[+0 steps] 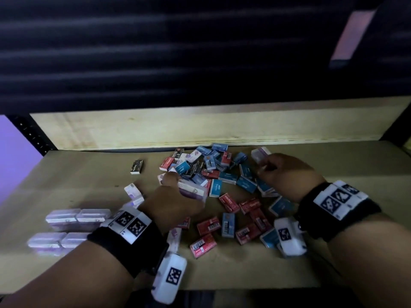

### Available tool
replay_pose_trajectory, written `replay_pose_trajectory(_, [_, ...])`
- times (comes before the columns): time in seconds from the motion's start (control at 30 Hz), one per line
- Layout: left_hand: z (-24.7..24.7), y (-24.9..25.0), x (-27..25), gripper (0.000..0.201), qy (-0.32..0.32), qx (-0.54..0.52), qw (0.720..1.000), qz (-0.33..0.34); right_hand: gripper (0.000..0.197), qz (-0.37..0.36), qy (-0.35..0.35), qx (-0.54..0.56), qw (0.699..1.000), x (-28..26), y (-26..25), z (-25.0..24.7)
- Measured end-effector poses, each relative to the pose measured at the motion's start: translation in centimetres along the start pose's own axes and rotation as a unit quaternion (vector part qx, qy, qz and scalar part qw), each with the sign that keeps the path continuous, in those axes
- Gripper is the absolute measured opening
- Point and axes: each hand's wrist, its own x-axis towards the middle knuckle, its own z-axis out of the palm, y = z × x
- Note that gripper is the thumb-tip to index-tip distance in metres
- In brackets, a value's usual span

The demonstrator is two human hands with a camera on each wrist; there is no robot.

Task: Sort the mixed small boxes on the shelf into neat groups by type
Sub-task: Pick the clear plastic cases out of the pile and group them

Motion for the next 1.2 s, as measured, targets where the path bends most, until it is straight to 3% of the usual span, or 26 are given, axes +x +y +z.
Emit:
replay_pose_trajectory(0.13, [1.5, -0.6, -0.2, 0.077, -0.049, -0.112, 0.992, -0.008, 0.033, 0.006, 0.001, -0.033, 0.999, 2.9, 0.7, -0.5])
replay_pose_trajectory(0.23, [2.1, -1.1, -0.4, 0.063, -0.034, -0.099, 0.995, 0.003, 0.054, 0.041, 0.004, -0.052, 0.998, 4.9, 1.2, -0.2])
replay_pose_trajectory(0.37, [1.8, -1.4, -0.3, 0.036, -0.047, -0.083, 0.995, -0.008, 0.097, 0.112, -0.035, -0.1, 0.988, 7.1, 1.8, -0.2])
replay_pose_trajectory(0.4, [1.7, -1.4, -0.3, 0.034, -0.05, -0.079, 0.996, -0.003, 0.095, 0.125, -0.044, -0.112, 0.985, 7.5, 1.9, -0.3])
replay_pose_trajectory(0.5, [1.4, -1.4, -0.8, 0.038, -0.013, -0.056, 0.998, 0.007, 0.057, 0.135, -0.038, -0.145, 0.98, 8.3, 2.3, -0.1])
replay_pose_trajectory(0.63, [1.3, -1.7, -0.9, 0.032, -0.006, -0.068, 0.998, 0.008, 0.05, 0.12, -0.054, -0.184, 0.974, 8.9, 2.3, 0.5])
replay_pose_trajectory(0.77, [1.1, -1.8, -0.7, 0.038, -0.033, -0.082, 0.996, 0.014, 0.034, 0.096, -0.042, -0.149, 0.983, 8.8, 2.1, 0.2])
replay_pose_trajectory(1.0, [0.7, -1.1, -1.2, 0.021, -0.023, -0.004, 0.999, 0.032, 0.021, 0.055, 0.017, -0.063, 0.996, 6.4, 0.8, 0.2])
replay_pose_trajectory(1.2, [-0.1, -0.6, -1.6, 0.017, -0.004, 0.037, 0.999, 0.03, 0.037, 0.002, 0.009, 0.042, 0.999, 1.5, -2.3, 1.3])
